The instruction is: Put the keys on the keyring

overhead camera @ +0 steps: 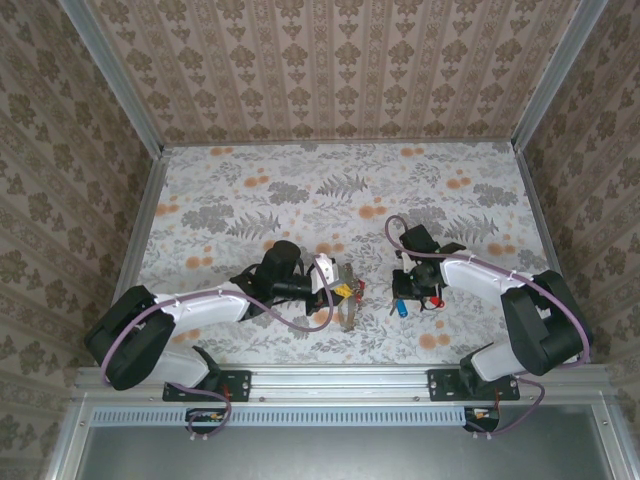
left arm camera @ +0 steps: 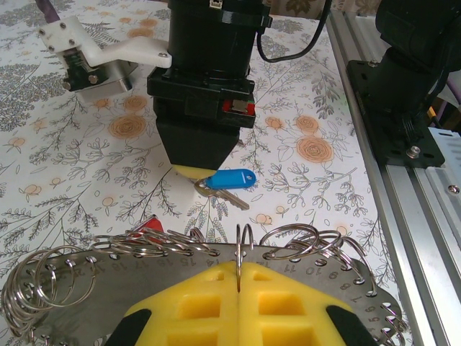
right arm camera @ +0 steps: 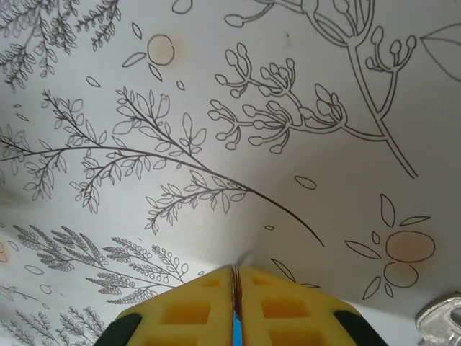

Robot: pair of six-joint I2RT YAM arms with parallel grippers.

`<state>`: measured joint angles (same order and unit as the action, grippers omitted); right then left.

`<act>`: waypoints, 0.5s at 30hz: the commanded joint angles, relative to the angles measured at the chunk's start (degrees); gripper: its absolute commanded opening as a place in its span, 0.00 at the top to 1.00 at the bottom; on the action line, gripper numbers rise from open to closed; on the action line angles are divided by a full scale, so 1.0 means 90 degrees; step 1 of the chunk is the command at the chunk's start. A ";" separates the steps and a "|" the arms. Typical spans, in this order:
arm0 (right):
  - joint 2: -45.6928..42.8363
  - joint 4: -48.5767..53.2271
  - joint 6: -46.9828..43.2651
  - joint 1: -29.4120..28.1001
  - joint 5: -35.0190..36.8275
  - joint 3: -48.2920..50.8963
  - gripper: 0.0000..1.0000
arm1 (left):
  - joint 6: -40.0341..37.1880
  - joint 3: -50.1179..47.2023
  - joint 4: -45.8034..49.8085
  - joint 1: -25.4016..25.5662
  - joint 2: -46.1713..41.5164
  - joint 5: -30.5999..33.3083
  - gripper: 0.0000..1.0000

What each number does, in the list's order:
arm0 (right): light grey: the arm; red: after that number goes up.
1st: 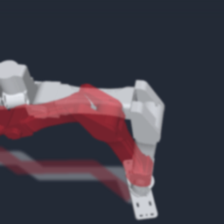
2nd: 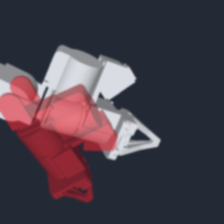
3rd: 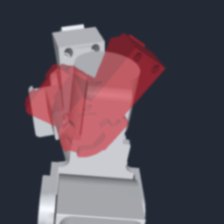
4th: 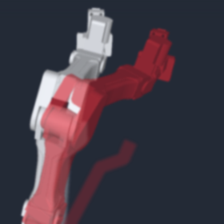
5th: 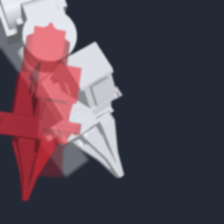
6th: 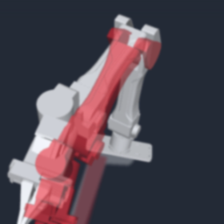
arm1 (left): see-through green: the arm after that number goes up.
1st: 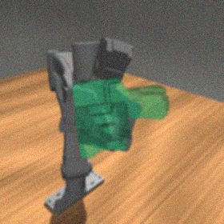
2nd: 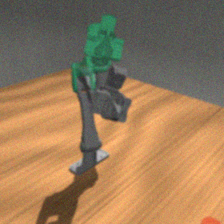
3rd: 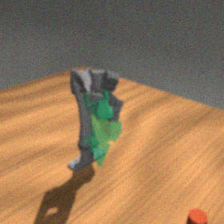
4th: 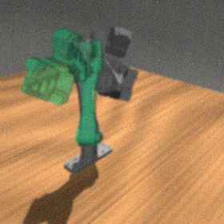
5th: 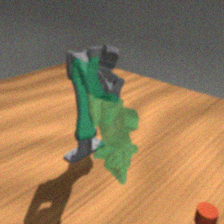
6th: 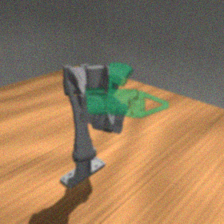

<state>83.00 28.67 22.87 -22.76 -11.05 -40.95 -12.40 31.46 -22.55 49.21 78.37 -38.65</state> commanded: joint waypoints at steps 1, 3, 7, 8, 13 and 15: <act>0.0045 -0.0011 0.0032 -0.0007 -0.0084 -0.0147 0.89 | -0.0021 0.0078 0.0032 0.0050 -0.0006 -0.0133 1.00; 0.0062 -0.0001 0.0032 -0.0007 -0.0091 -0.0149 0.90 | -0.0019 0.0080 0.0034 0.0050 -0.0006 -0.0121 1.00; 0.0098 0.0021 0.0032 -0.0003 -0.0093 -0.0152 0.87 | -0.0025 0.0068 0.0034 0.0054 -0.0006 -0.0122 1.00; 0.0104 0.0018 0.0027 -0.0007 -0.0100 -0.0157 0.87 | -0.0022 0.0066 0.0031 0.0050 -0.0007 -0.0121 1.00; 0.0121 0.0018 0.0025 -0.0009 -0.0120 -0.0191 0.87 | -0.0026 0.0061 0.0034 0.0051 -0.0017 -0.0110 1.00; 0.0144 0.0018 0.0015 -0.0009 -0.0149 -0.0197 0.88 | -0.0020 0.0066 0.0034 0.0049 -0.0017 -0.0113 1.00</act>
<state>83.44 28.49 22.87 -22.76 -11.22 -41.21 -12.40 31.46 -22.52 49.21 78.37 -38.81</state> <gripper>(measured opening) 0.125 0.043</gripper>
